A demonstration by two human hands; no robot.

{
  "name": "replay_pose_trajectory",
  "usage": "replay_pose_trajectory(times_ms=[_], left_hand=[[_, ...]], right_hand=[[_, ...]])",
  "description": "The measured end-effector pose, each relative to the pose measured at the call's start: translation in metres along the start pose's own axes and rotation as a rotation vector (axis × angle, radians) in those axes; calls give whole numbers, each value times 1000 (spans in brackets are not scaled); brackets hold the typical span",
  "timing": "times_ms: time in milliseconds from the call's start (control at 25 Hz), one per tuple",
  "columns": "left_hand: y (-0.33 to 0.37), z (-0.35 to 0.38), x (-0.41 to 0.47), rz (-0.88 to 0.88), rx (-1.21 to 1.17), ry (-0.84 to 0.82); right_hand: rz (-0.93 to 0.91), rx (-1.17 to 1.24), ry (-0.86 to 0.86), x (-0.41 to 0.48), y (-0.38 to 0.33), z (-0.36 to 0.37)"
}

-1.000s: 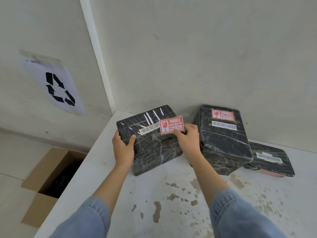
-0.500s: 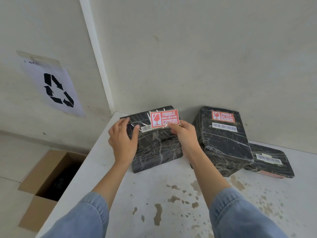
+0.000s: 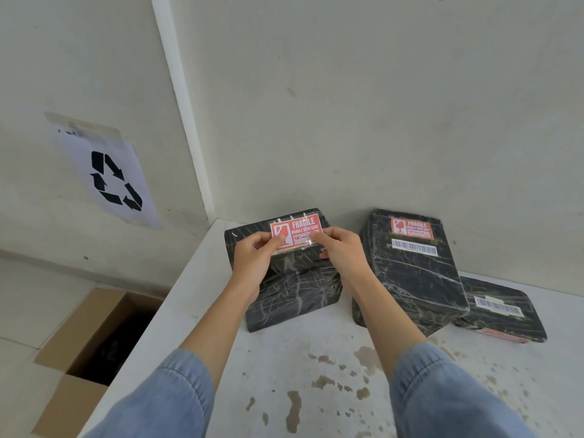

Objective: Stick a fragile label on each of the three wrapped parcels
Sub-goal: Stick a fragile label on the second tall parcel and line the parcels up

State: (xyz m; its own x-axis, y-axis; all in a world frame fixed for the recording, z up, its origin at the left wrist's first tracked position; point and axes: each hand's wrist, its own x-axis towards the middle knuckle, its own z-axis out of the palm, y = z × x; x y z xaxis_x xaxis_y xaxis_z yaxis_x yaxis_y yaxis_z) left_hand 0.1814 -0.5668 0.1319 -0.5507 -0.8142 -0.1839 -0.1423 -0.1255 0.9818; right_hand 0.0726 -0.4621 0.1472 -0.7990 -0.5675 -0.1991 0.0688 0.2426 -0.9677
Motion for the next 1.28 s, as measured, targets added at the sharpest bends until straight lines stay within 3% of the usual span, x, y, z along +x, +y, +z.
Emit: replay_pose_trajectory(times_ms=[240, 440, 680, 1280], left_hand=[[13, 19, 32, 20, 74, 37], [-6, 12, 67, 228, 396, 200], [-20, 12, 72, 261, 616, 164], [-29, 13, 73, 348, 743, 195]], right_hand=[[48, -40, 52, 42, -11, -3], [123, -12, 4, 71, -7, -5], [157, -60, -44, 84, 1, -4], [156, -136, 24, 100, 21, 6]])
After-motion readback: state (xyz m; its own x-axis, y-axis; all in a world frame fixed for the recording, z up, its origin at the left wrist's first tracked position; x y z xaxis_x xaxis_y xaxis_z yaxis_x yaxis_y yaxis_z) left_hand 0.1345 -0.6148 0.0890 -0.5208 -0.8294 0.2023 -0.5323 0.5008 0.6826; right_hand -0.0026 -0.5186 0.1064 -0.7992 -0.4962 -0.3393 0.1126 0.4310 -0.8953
